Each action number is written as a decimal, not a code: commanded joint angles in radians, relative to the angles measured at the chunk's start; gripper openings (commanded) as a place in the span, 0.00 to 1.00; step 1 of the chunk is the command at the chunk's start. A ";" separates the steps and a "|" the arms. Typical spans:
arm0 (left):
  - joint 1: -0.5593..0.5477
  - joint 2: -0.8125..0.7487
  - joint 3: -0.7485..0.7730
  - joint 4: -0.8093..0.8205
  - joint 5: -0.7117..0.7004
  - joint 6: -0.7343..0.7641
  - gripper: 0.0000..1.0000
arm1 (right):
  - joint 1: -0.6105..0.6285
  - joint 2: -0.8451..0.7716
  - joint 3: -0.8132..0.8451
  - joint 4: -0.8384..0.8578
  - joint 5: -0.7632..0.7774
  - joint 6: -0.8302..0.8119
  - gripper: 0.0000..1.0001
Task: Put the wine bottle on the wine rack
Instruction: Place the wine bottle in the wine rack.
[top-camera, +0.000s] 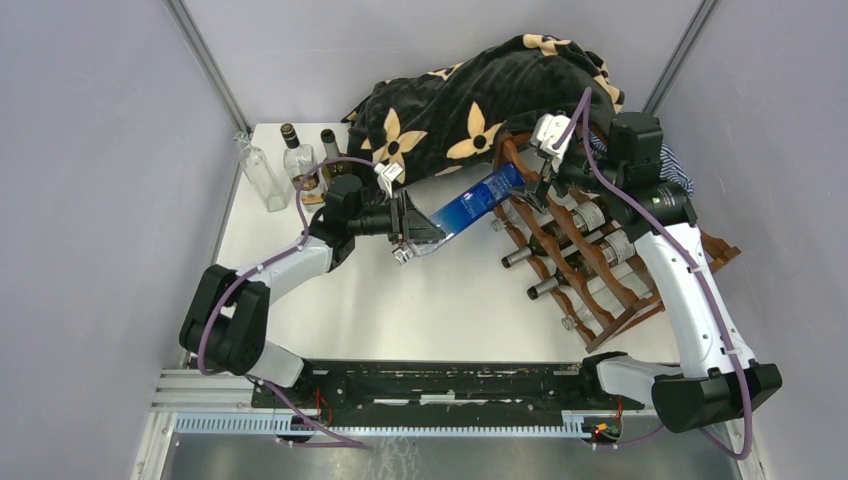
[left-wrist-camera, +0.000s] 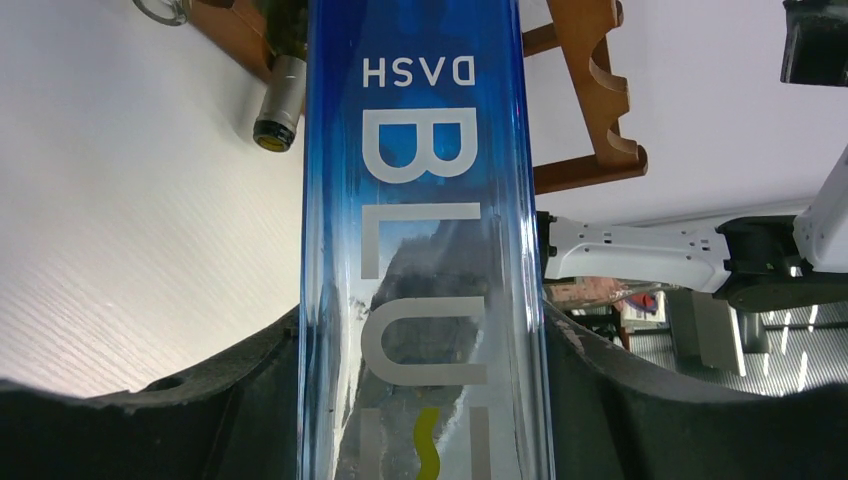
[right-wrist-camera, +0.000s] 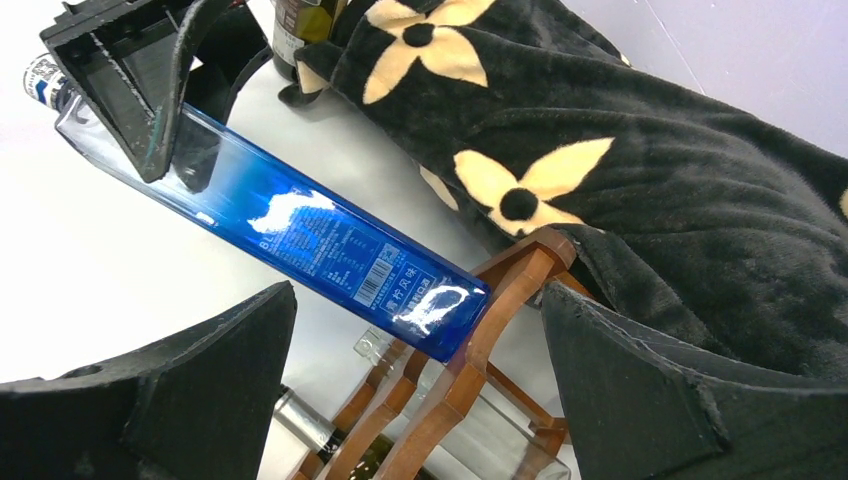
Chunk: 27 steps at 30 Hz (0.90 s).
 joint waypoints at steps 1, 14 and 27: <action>0.000 0.020 0.122 0.250 0.111 -0.039 0.02 | -0.009 -0.025 -0.003 0.044 -0.017 0.019 0.98; -0.001 0.171 0.128 0.590 0.184 -0.273 0.02 | -0.019 -0.035 -0.031 0.060 0.102 0.011 0.98; -0.041 0.296 0.249 0.548 0.119 -0.254 0.02 | -0.022 -0.037 -0.154 0.124 0.304 0.047 0.98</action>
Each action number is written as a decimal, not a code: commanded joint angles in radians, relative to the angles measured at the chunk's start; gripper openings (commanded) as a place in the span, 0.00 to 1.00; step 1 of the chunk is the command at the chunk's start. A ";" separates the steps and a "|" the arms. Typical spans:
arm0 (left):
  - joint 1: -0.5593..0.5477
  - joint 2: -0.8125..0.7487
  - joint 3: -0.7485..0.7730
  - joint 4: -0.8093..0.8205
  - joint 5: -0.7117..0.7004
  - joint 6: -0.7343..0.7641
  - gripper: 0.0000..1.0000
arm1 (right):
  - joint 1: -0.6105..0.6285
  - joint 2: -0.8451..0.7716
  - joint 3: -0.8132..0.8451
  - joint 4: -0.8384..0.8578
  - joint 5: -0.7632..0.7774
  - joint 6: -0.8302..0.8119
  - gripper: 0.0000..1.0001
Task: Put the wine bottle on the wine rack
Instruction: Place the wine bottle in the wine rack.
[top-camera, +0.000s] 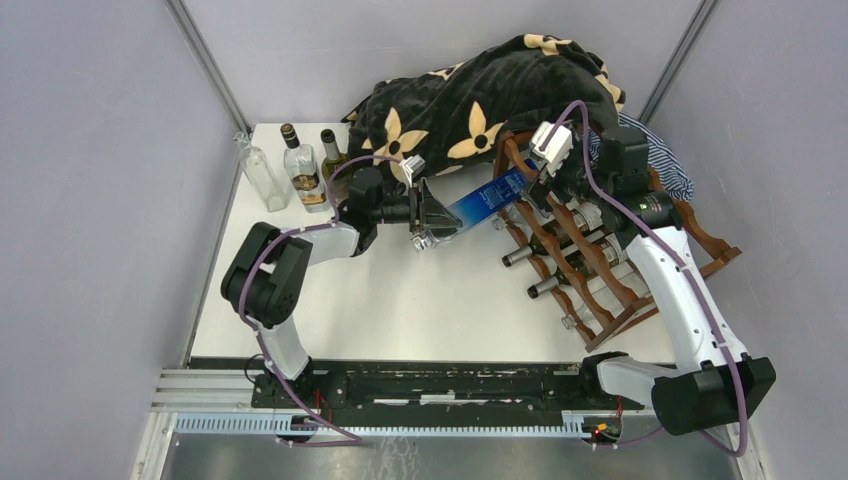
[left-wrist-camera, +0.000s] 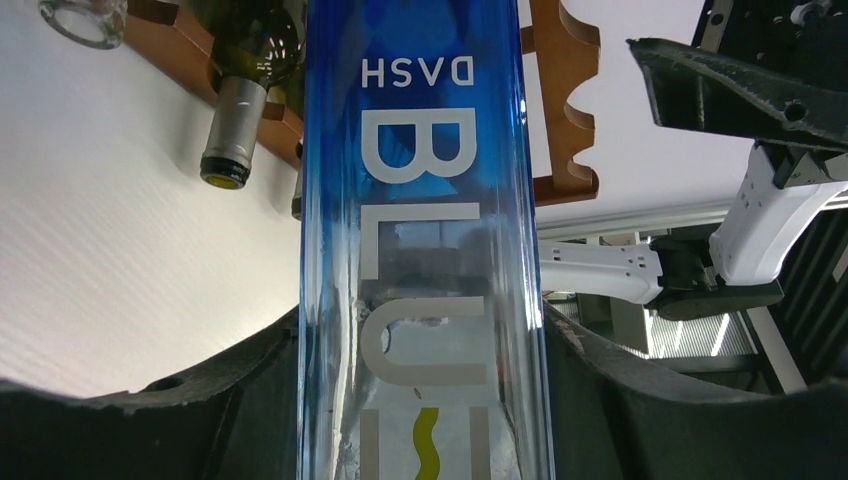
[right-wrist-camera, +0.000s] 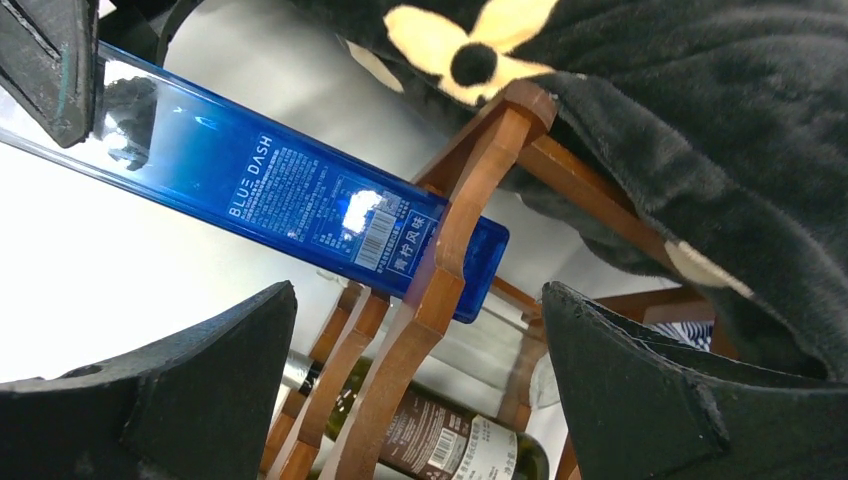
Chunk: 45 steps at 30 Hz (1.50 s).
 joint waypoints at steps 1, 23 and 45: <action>-0.028 -0.014 0.136 0.182 0.004 0.027 0.02 | -0.006 -0.022 -0.018 0.064 0.074 0.026 0.98; -0.096 0.129 0.421 -0.165 -0.154 0.457 0.02 | -0.014 -0.022 -0.050 0.105 0.072 0.056 0.96; -0.197 0.204 0.664 -0.446 -0.397 0.819 0.02 | -0.032 -0.033 -0.054 0.112 0.051 0.068 0.96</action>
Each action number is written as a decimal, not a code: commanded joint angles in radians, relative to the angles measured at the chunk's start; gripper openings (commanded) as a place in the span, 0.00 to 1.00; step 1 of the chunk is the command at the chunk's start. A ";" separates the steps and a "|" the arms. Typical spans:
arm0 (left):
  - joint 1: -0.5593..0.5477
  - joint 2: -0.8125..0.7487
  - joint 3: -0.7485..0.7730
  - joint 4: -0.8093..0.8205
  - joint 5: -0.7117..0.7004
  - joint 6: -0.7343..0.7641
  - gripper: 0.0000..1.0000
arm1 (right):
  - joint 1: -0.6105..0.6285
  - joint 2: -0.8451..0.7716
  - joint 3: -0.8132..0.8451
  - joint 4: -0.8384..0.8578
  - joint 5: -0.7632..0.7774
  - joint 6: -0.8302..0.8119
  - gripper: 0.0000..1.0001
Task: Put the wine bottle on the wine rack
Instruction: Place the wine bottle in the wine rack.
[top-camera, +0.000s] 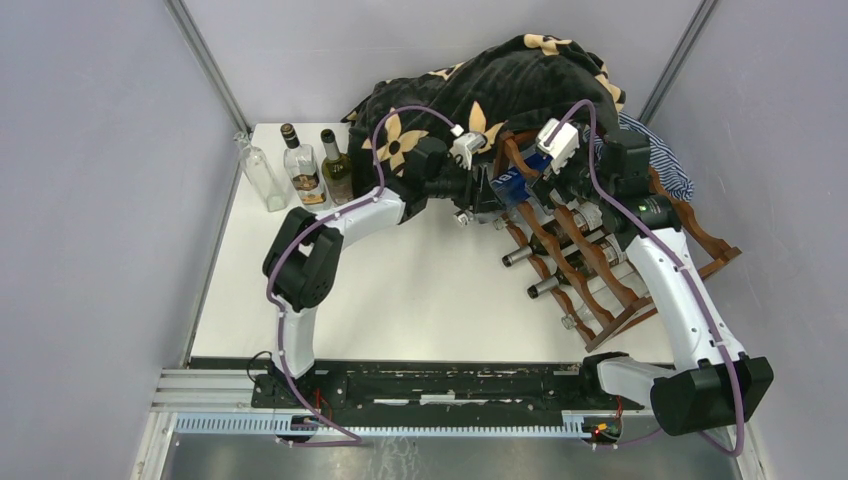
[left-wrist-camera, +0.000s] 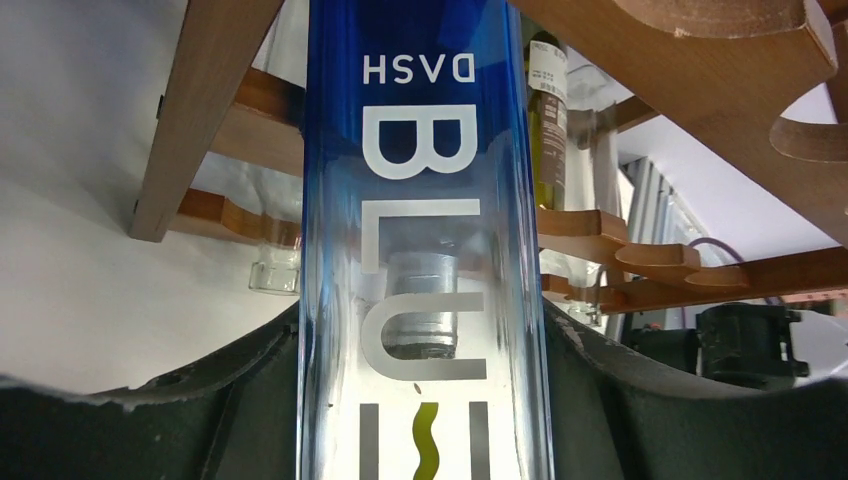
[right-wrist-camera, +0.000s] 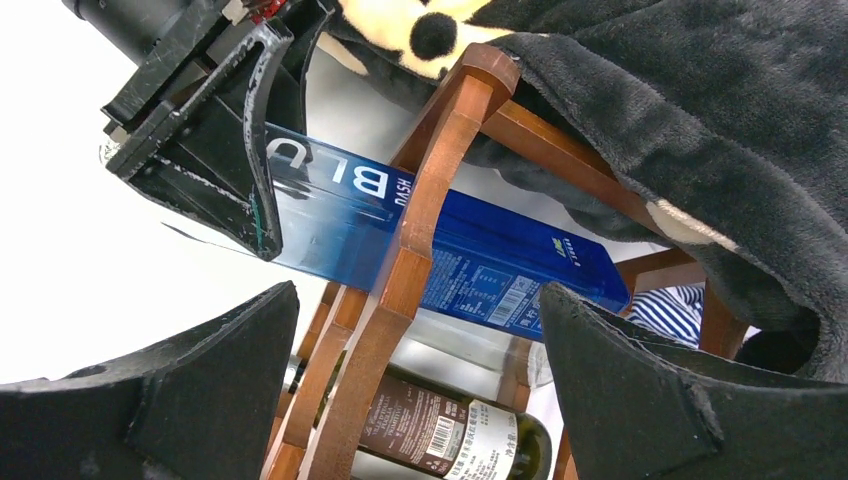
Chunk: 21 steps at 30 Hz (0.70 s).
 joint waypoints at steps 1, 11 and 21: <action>-0.020 -0.017 0.136 0.077 -0.031 0.158 0.02 | -0.007 -0.029 -0.004 0.051 -0.016 0.015 0.96; -0.039 0.017 0.194 0.098 -0.062 0.188 0.02 | -0.014 -0.033 -0.011 0.056 -0.021 0.019 0.96; -0.055 0.039 0.230 0.121 -0.112 0.194 0.02 | -0.022 -0.040 -0.023 0.062 -0.028 0.024 0.96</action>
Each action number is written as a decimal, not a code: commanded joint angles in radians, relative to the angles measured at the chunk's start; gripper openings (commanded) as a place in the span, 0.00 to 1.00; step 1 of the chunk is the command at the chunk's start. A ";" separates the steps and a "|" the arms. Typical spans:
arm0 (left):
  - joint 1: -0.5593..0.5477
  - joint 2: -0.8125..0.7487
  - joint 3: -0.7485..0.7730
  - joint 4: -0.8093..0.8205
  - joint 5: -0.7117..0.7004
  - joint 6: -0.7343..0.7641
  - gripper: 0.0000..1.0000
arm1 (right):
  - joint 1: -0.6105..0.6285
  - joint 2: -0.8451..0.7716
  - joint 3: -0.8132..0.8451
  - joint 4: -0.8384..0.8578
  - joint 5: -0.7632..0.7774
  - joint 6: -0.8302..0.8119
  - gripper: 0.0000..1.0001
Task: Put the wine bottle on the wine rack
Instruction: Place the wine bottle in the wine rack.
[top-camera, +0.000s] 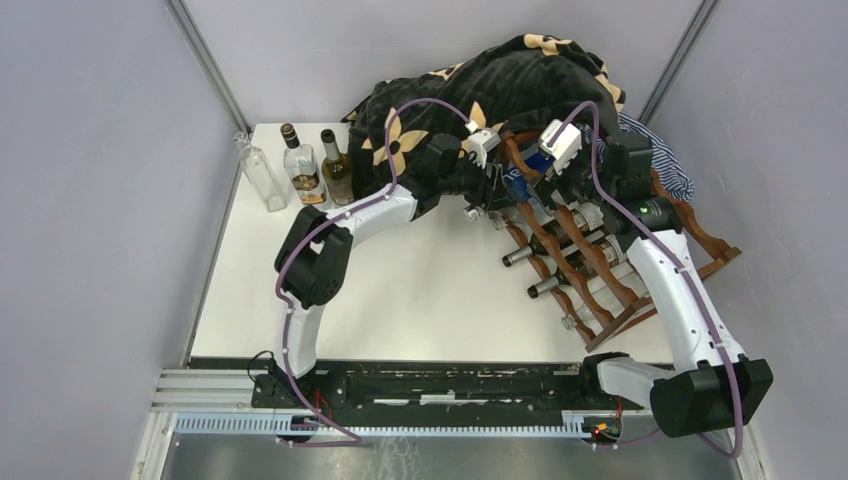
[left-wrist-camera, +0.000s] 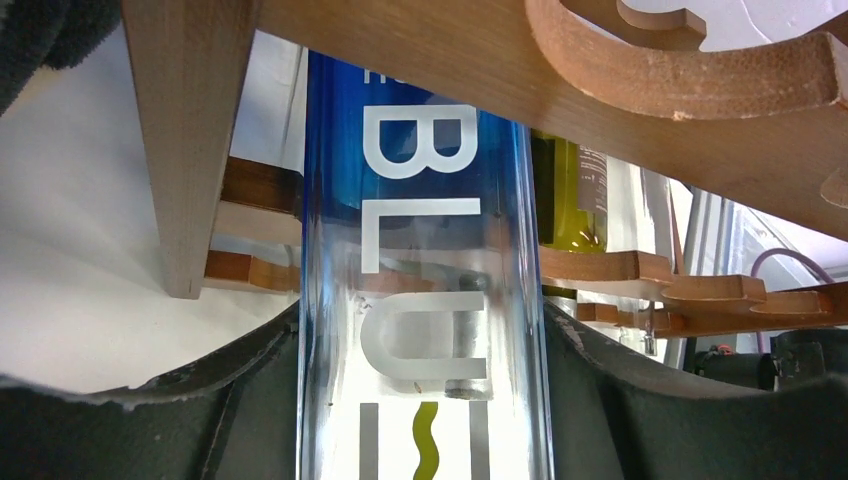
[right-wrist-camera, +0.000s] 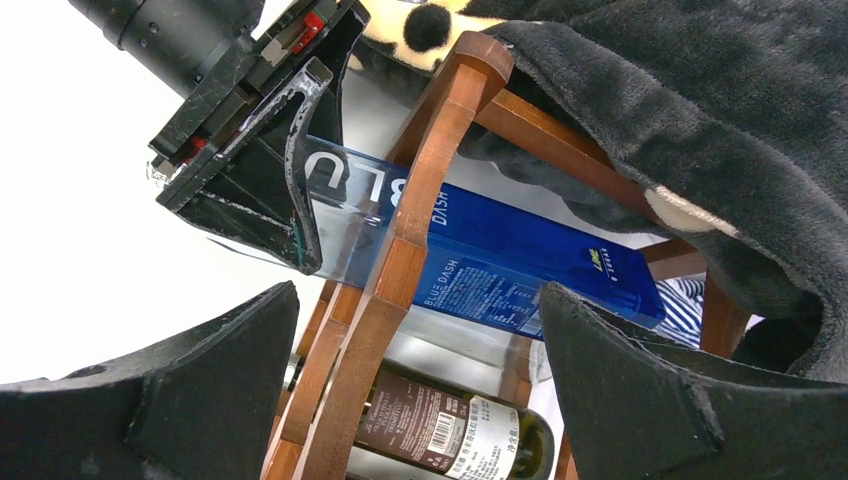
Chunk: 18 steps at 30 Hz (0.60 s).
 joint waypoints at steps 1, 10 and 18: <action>-0.013 -0.026 0.097 0.199 -0.028 0.071 0.02 | -0.008 -0.029 -0.005 0.047 -0.023 0.018 0.96; -0.034 -0.013 0.137 0.188 -0.074 0.098 0.02 | -0.016 -0.034 -0.009 0.051 -0.031 0.022 0.95; -0.049 0.010 0.214 0.097 -0.100 0.161 0.02 | -0.020 -0.037 -0.011 0.054 -0.039 0.026 0.96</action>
